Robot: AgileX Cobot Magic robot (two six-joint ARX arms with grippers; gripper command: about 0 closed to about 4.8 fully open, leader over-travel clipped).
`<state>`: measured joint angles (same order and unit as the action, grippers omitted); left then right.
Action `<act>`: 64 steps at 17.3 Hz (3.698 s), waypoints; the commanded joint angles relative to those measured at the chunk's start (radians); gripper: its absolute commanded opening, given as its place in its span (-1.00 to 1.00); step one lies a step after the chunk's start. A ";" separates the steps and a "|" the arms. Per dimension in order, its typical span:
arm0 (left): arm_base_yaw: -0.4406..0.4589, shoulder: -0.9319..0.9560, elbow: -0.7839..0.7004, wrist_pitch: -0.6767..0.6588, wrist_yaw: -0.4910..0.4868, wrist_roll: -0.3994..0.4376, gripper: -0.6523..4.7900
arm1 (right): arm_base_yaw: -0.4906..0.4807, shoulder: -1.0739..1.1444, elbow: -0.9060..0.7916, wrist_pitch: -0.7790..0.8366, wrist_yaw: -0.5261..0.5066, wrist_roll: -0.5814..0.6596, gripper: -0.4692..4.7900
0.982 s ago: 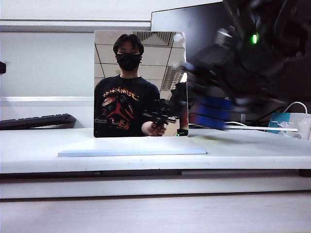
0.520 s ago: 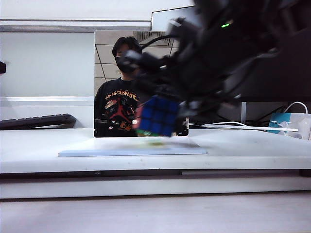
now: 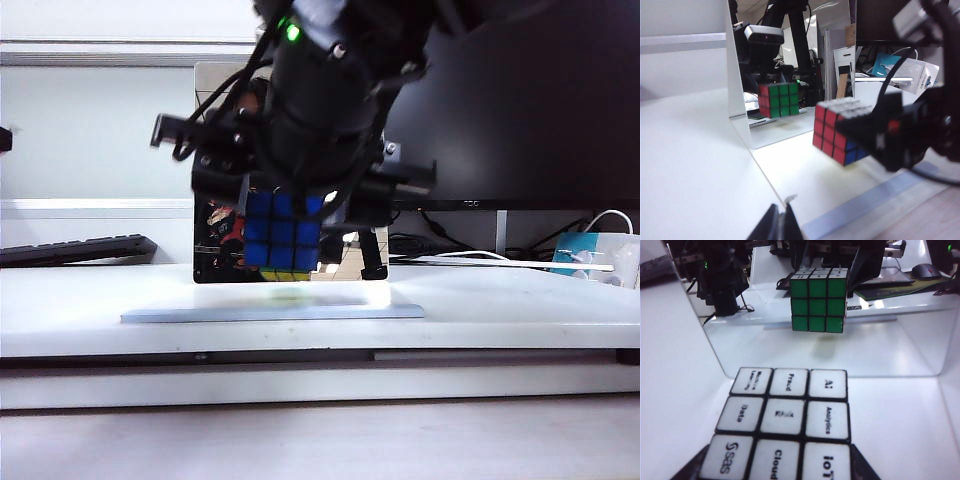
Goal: Move the the Rubik's Cube near the mirror.
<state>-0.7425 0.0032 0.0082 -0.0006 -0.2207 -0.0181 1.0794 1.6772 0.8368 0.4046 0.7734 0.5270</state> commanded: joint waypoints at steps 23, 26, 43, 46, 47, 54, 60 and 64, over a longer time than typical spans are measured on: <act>0.002 0.000 0.001 0.008 -0.001 0.003 -0.68 | -0.030 0.038 0.004 0.042 -0.047 -0.022 1.00; 0.002 0.000 0.001 0.008 -0.001 0.003 -0.68 | -0.022 0.030 0.004 0.056 -0.045 -0.023 1.00; 0.710 0.000 0.001 0.008 0.008 0.003 -0.68 | 0.008 -0.692 0.003 -0.440 0.018 -0.399 -0.85; 0.714 0.000 0.001 0.008 0.008 0.003 -0.68 | 0.007 -0.808 -0.001 -0.580 0.013 -0.424 -0.85; 0.714 0.000 0.001 0.008 0.015 0.003 -0.68 | 0.007 -0.846 -0.008 -0.612 0.014 -0.430 -0.85; 0.713 0.000 0.001 0.008 0.016 0.003 -0.68 | -0.039 -1.210 -0.135 -0.661 0.010 -0.446 -0.84; 0.713 0.000 0.001 0.008 0.016 0.003 -0.68 | -0.036 -1.425 -0.135 -0.693 0.013 -0.446 -0.84; 0.713 0.000 0.001 0.008 0.017 0.003 -0.68 | -0.037 -1.568 -0.134 -0.695 0.075 -0.624 -0.84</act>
<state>-0.0307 0.0032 0.0082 -0.0013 -0.2081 -0.0177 1.0431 0.1379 0.7013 -0.2985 0.8051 -0.0319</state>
